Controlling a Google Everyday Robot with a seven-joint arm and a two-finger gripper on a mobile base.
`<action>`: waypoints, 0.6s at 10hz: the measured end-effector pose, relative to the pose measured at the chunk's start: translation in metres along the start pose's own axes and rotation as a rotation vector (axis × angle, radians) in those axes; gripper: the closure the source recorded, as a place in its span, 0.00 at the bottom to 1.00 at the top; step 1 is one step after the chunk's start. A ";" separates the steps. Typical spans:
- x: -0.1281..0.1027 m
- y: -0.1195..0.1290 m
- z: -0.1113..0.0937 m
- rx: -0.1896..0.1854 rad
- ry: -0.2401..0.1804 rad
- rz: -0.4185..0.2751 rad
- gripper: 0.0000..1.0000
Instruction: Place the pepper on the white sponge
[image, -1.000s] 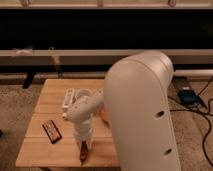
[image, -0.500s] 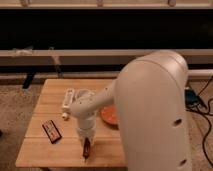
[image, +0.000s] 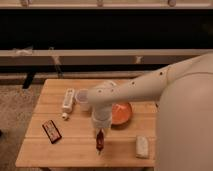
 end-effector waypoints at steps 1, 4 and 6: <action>0.003 -0.019 -0.005 -0.004 -0.007 -0.002 0.84; 0.009 -0.085 -0.007 -0.012 -0.023 0.034 0.84; 0.008 -0.122 -0.006 -0.022 -0.040 0.077 0.84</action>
